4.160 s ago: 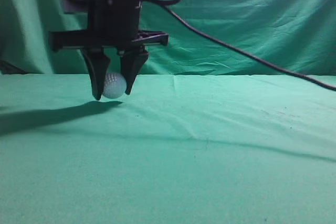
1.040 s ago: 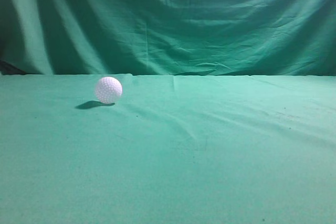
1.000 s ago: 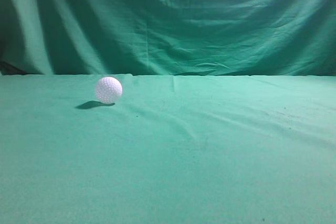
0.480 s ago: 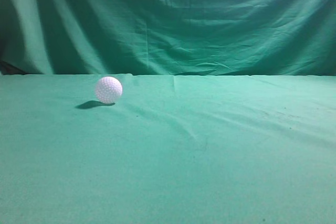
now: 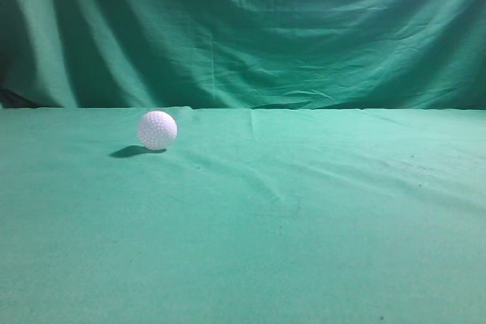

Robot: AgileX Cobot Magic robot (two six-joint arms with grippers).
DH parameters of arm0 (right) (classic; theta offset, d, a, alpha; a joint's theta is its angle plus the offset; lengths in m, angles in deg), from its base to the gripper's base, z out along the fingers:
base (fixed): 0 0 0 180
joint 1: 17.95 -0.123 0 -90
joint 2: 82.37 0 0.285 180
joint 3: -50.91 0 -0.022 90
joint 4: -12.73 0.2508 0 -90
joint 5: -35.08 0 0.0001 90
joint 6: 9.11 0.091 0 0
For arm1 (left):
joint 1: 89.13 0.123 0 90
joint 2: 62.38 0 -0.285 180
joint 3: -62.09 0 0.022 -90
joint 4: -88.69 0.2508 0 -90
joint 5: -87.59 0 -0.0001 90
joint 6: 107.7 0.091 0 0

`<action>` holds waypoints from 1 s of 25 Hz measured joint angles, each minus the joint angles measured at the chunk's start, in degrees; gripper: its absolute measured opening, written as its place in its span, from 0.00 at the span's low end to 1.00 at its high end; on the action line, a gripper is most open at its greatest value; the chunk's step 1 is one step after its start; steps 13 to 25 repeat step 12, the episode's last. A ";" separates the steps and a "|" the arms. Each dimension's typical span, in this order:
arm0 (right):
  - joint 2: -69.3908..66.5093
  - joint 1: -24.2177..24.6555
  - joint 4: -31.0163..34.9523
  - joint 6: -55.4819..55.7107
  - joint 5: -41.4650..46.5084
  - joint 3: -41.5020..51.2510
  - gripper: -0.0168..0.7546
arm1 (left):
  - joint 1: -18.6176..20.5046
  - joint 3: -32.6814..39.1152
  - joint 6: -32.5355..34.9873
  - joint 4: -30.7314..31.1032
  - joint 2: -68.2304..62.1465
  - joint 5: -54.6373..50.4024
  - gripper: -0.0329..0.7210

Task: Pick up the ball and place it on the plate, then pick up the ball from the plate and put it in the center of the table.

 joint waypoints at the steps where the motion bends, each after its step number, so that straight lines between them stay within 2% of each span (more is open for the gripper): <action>1: 0.00 0.00 0.00 0.00 0.00 0.00 0.08 | 0.00 0.00 0.00 -0.10 0.00 0.17 0.04; 25: 0.00 0.00 0.00 -0.10 0.10 0.00 0.08 | 0.00 0.00 0.00 -0.08 0.00 0.51 0.04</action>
